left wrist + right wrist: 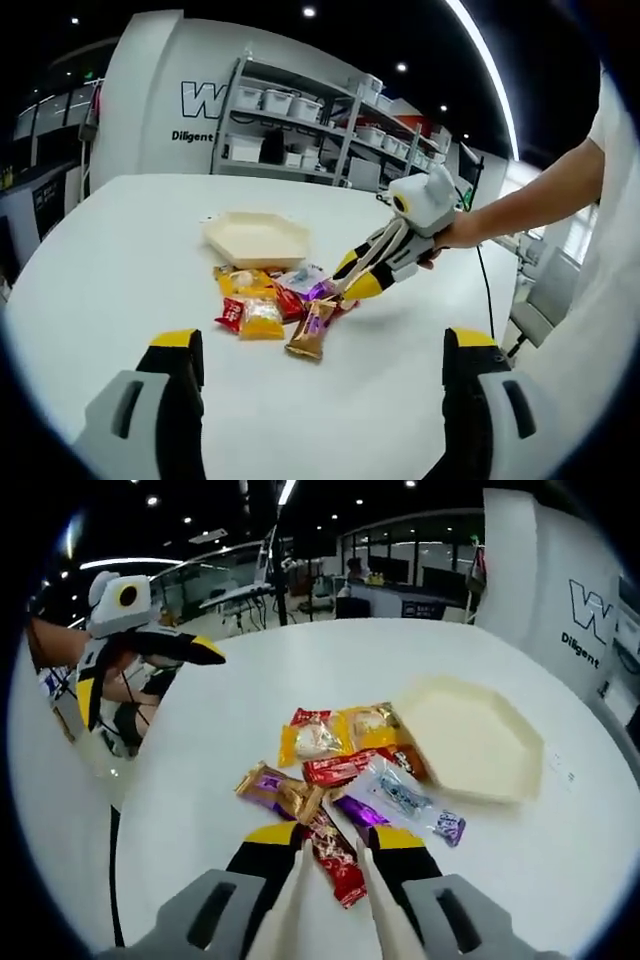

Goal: Place the target food into the container with the food tongs after gripping and lifting it, then release it inside without dropping or visibly crushing the food.

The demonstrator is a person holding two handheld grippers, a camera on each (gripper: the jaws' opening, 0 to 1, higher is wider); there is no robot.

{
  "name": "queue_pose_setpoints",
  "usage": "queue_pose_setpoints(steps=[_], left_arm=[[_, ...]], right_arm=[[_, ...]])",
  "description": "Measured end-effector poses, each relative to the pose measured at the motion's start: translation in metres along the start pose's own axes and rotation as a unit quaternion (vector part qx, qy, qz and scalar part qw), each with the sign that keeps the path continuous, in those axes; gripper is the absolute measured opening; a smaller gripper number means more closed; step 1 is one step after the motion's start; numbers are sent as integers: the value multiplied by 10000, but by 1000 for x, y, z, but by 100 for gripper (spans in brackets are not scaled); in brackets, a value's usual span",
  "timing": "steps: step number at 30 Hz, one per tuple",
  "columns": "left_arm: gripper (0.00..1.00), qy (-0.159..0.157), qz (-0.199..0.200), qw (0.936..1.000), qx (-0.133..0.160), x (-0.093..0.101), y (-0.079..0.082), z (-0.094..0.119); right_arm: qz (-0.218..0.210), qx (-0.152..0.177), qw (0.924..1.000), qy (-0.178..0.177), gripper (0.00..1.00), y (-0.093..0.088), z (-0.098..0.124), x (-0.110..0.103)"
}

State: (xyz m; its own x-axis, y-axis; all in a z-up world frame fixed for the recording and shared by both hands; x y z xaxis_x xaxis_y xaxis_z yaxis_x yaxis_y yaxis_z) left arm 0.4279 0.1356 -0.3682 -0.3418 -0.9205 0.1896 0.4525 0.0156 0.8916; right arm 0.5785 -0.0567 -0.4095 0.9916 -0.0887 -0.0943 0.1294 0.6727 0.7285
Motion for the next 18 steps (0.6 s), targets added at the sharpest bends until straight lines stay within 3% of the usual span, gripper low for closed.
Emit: queue_pose_setpoints(steps=[8, 10, 14, 18], left_arm=[[96, 45, 33, 10000, -16, -2, -1, 1], [96, 48, 31, 10000, -21, -2, -1, 1], [96, 32, 37, 10000, -16, -1, -1, -1], [95, 1, 88, 10000, 13, 0, -2, -5]], right_arm=[[279, -58, 9995, 99, 23, 3, -6, -1], [-69, -24, 9999, 104, 23, 3, -5, 0], [-39, -67, 9999, 77, 22, -1, 0, -1], [-297, -53, 9995, 12, 22, -10, 8, -7]])
Point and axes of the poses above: the point that each gripper's makers call its tool centre point, and the gripper's own axes: z roughly backward along the fingers, x roughly to its right, y roughly out of its top, the point moved 8 cm from there along z, roughly backward along the fingers, and after that the axes turned 9 degrees about y, right-handed, at the moved point
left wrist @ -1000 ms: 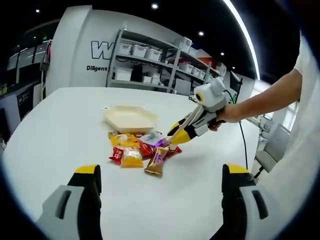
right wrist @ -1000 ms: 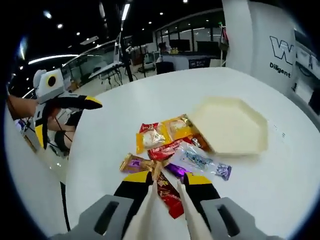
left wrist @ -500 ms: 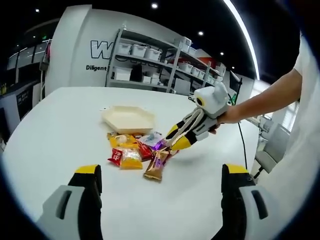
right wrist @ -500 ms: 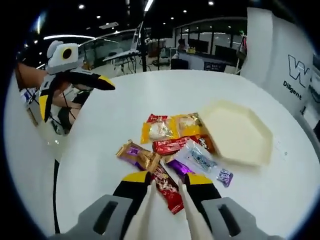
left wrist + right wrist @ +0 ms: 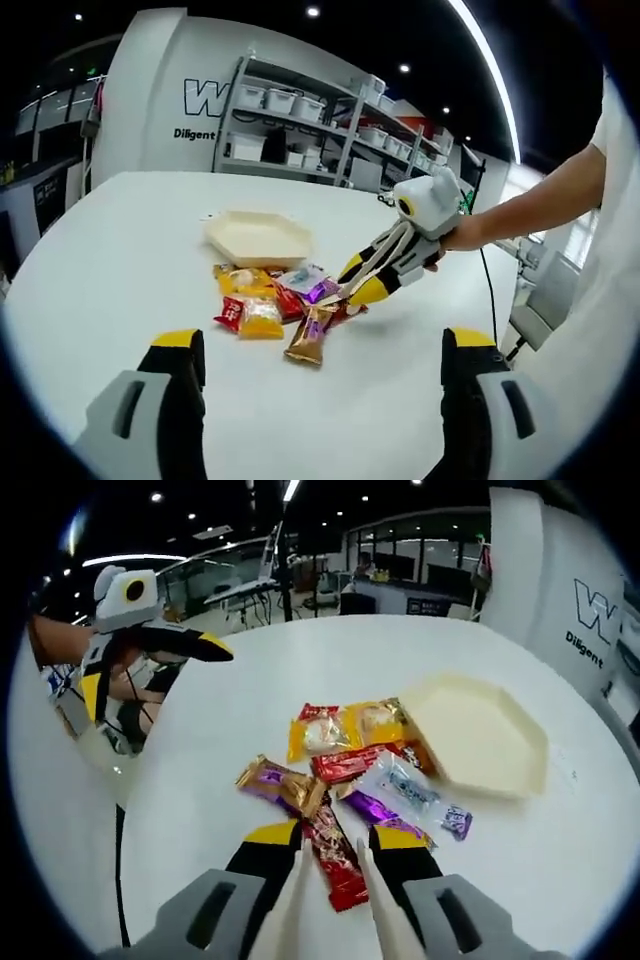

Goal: Place the target food into the container with the food tongs after gripping and lifting it, then release it inside without dropping or visibly crushing the food.

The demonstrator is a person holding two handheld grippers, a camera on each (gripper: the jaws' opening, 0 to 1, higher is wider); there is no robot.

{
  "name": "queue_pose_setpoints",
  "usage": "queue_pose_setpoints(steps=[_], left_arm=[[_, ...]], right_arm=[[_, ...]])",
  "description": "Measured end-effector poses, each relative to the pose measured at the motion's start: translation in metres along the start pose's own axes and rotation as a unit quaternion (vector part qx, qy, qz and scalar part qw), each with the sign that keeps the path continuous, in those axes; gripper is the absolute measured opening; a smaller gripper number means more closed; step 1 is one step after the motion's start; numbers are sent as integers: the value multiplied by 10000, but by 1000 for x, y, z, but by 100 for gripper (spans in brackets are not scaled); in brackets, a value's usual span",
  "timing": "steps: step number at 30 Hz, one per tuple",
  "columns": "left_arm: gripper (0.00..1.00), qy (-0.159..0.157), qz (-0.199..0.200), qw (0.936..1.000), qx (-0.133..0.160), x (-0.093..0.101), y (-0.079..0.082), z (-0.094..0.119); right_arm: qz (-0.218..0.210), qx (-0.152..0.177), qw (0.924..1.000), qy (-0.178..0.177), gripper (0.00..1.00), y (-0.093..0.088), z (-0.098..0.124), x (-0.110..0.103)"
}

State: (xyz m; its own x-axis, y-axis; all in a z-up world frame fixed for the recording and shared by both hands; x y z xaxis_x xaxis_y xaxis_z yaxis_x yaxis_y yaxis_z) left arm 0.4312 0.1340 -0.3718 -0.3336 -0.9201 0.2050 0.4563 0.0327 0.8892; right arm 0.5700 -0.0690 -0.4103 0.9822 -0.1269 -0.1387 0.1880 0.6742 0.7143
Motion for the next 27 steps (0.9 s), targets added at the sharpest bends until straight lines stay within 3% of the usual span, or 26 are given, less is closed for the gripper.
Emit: queue_pose_setpoints(steps=[3, 9, 22, 27], left_arm=[[95, -35, 12, 10000, -16, 2, 0, -3], [95, -125, 18, 9999, 13, 6, 3, -7], [94, -144, 9, 9999, 22, 7, 4, 1], [94, -114, -35, 9999, 12, 4, 4, 3]], right_arm=[[-169, -13, 9999, 11, 22, -6, 6, -4], [-116, 49, 9998, -143, 23, -8, 10, -7], [-20, -112, 9998, -165, 24, -6, -12, -8], [-176, -127, 9996, -192, 22, -7, -12, -6]])
Point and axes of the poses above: the point that each gripper's makers call its tool centre point, and the gripper's own axes: z roughly backward along the fingers, x roughly to its right, y roughly out of its top, the point moved 8 cm from there along z, roughly backward along the fingers, and after that the axes turned 9 degrees about y, right-handed, at the moved point
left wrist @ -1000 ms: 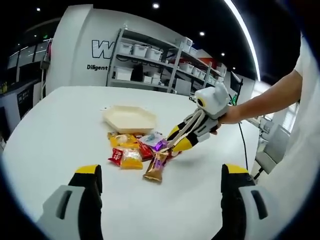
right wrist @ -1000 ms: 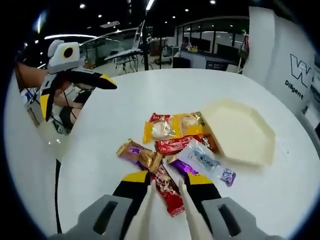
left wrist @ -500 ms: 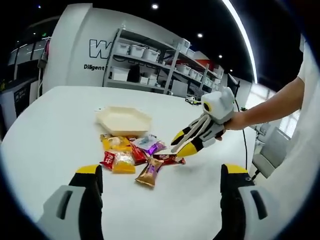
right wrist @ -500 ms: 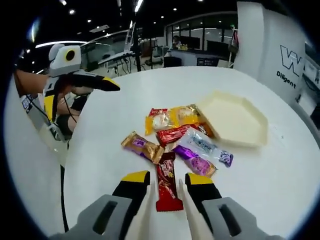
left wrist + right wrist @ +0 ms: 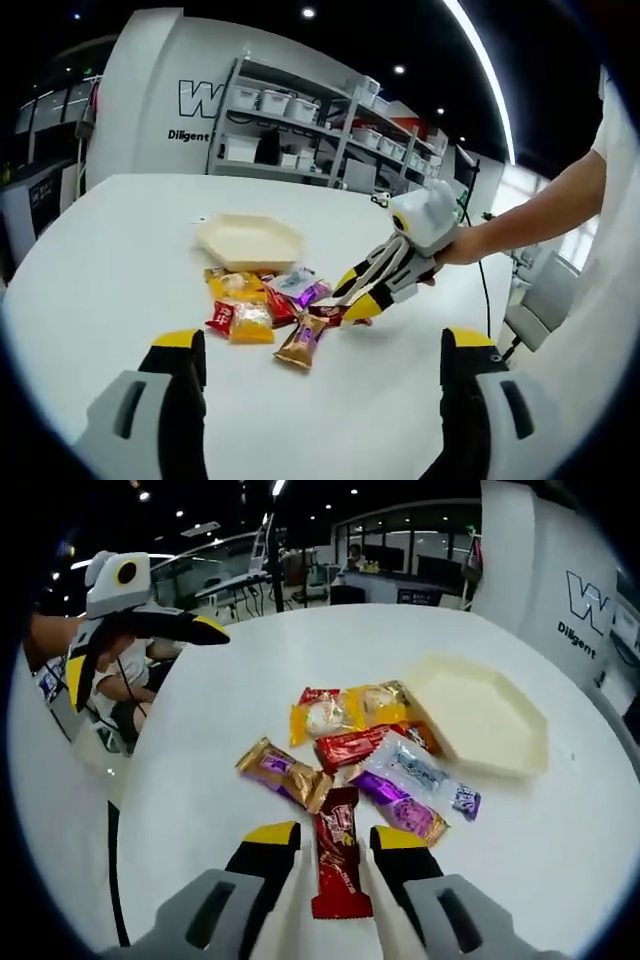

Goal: Place the target food into the container with the food tongs after gripping and lifting it, then release it inside without dropping or visibly crushing the food.

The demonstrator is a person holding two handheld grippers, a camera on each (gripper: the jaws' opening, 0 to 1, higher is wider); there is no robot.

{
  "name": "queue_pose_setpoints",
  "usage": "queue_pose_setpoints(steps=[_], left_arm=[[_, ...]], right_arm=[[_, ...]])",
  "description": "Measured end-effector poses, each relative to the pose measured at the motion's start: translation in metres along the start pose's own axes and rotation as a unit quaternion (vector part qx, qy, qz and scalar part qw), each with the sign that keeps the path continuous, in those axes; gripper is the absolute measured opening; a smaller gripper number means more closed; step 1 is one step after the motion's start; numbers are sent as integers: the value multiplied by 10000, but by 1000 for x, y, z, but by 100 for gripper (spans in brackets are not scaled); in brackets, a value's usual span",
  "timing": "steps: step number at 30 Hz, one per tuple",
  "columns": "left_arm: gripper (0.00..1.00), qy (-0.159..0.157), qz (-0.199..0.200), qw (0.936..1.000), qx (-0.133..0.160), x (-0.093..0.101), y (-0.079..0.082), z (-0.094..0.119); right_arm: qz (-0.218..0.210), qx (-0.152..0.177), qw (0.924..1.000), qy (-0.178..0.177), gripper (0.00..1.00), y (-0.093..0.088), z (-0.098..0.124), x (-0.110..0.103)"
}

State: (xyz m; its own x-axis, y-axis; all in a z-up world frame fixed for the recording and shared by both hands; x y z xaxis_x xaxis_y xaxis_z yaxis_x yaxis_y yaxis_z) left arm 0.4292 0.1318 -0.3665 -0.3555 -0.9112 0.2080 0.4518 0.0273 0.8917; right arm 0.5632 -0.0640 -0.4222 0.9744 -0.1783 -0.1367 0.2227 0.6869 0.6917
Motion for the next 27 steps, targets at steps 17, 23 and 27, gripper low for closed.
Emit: queue_pose_setpoints(steps=[17, 23, 27], left_arm=[[93, -72, -38, 10000, 50, 4, 3, -6], [94, -119, -38, 9999, 67, 6, 4, -9], [94, -134, -50, 9998, 97, 8, 6, -11]], right_arm=[[-1098, 854, 9893, -444, 19, 1, 28, 6], [-1092, 1123, 9858, -601, 19, 12, 46, 11], [-1234, 1469, 9787, -732, 19, 29, 54, 21]])
Point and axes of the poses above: the point that each gripper's makers call its tool centre point, and the gripper's own axes: z roughly backward along the fingers, x roughly to its right, y roughly out of its top, the point moved 8 cm from there along z, roughly backward along the fingers, and after that the axes turned 9 degrees about y, right-handed, at the moved point
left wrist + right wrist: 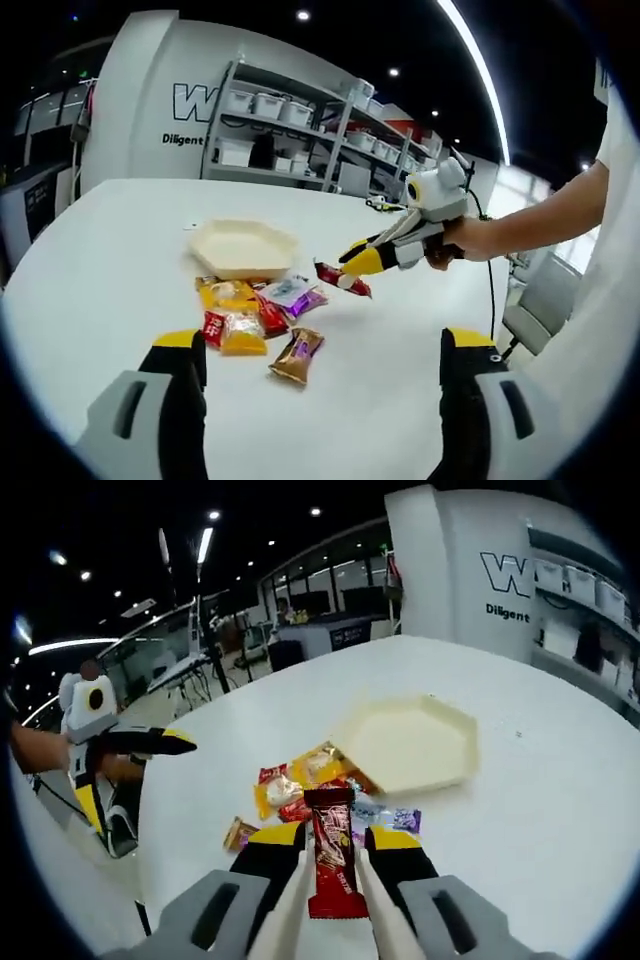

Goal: Place the target food into the container with the food tongs after gripping and lifting it, then release it inside without dropping or visibly crushing the food.

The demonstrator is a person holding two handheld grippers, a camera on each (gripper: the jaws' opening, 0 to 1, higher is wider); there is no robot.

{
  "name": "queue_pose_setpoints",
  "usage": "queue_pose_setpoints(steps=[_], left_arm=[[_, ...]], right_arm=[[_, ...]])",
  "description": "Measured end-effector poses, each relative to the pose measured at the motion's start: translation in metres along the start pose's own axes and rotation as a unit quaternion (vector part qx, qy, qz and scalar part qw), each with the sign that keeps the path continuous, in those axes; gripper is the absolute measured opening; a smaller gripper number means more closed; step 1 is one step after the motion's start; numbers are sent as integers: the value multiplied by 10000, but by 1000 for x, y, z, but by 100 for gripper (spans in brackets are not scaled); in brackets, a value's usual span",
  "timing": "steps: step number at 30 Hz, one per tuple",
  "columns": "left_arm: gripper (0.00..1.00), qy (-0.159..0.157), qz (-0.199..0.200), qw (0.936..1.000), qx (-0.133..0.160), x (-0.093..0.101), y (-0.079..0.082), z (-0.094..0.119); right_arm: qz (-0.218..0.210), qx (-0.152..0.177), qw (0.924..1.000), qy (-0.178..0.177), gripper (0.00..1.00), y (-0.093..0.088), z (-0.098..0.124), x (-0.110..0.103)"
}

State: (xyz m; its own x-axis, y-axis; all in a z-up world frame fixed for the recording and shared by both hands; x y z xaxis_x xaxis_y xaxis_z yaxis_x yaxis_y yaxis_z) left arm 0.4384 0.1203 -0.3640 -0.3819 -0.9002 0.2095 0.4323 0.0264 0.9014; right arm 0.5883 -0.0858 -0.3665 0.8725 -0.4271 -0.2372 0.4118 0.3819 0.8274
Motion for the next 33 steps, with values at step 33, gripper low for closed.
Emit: queue_pose_setpoints(steps=[33], left_arm=[[99, 247, -198, 9995, 89, -8, 16, 10]], right_arm=[[300, 620, 9969, -392, 21, 123, -45, 45]])
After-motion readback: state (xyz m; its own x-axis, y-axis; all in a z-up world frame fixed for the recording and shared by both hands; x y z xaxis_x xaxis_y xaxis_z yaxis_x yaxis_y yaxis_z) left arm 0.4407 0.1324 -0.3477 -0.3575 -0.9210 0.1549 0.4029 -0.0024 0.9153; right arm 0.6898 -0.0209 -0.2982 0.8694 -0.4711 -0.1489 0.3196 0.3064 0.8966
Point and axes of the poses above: the point that each gripper's makers call its tool centre point, and the gripper's own axes: z roughly backward along the fingers, x roughly to its right, y roughly out of its top, the point moved 8 cm from there along z, roughly backward along the fingers, and after that the axes turned 9 degrees about y, right-handed, at the moved point
